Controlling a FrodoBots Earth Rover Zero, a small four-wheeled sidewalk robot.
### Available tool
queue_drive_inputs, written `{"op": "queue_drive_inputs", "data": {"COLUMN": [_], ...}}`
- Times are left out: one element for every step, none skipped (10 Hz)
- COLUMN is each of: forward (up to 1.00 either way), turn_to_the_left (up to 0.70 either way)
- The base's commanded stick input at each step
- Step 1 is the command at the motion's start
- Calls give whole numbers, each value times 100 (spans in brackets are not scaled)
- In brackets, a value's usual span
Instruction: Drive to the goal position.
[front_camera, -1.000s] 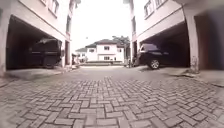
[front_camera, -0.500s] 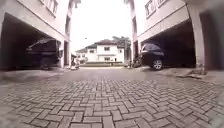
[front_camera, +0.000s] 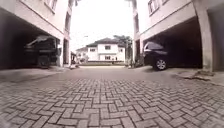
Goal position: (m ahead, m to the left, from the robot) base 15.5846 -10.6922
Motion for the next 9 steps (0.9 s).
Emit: {"op": "queue_drive_inputs", "data": {"forward": [70,70,70,70,70,70,70,70,70], "turn_to_the_left": [0,0,0,0,0,0,0,0,0]}}
